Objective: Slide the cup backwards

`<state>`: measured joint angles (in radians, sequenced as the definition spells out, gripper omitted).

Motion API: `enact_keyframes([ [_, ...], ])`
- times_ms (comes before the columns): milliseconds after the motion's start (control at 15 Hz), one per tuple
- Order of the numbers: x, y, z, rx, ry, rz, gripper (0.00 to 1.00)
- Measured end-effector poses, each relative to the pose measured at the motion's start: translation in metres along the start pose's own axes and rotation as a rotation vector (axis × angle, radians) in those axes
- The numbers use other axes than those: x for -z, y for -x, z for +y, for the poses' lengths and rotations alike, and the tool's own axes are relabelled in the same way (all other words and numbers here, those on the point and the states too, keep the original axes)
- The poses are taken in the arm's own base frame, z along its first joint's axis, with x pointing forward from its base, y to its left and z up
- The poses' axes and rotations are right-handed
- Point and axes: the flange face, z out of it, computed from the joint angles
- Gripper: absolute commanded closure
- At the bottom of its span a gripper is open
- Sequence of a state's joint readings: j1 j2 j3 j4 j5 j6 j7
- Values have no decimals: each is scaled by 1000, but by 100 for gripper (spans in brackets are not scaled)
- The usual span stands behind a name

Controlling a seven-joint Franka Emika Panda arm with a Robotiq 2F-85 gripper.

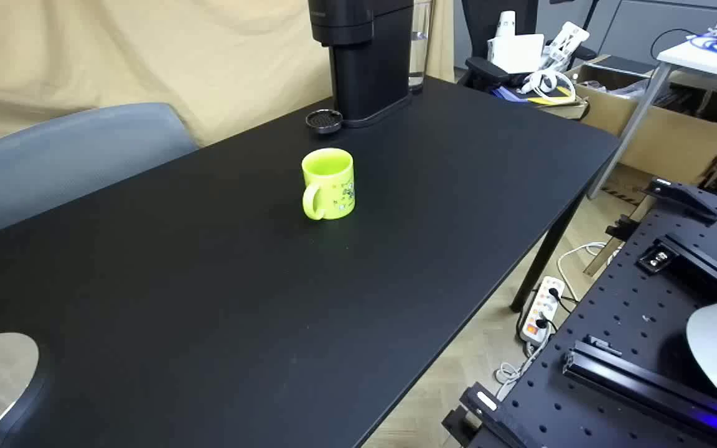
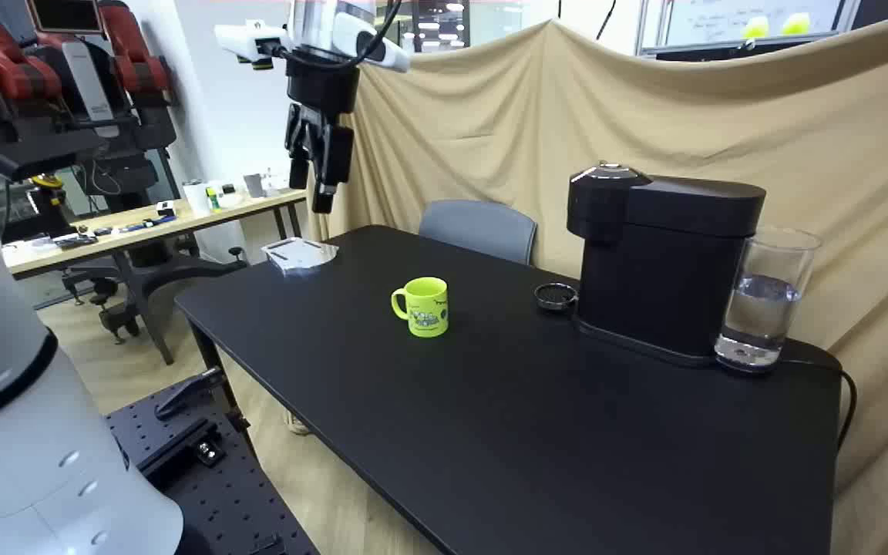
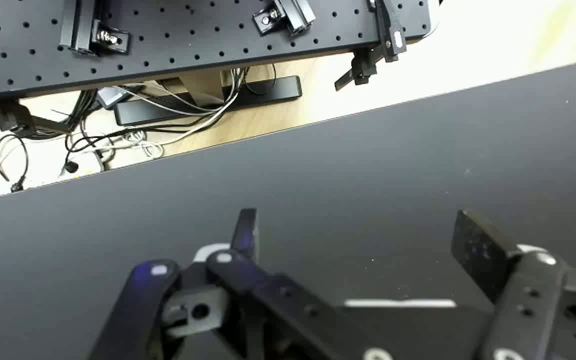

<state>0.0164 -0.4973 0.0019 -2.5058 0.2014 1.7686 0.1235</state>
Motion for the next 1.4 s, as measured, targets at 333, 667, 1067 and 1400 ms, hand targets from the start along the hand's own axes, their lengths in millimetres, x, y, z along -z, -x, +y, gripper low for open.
enact_keyframes([
  [333, 0, 0, 0, 0, 0, 2, 0],
  [667, 0, 0, 0, 0, 0, 2, 0],
  [1067, 1, -10, 1, 7, 49, 64, 0],
  [1400, -6, -66, 0, 63, 208, 309, 0],
])
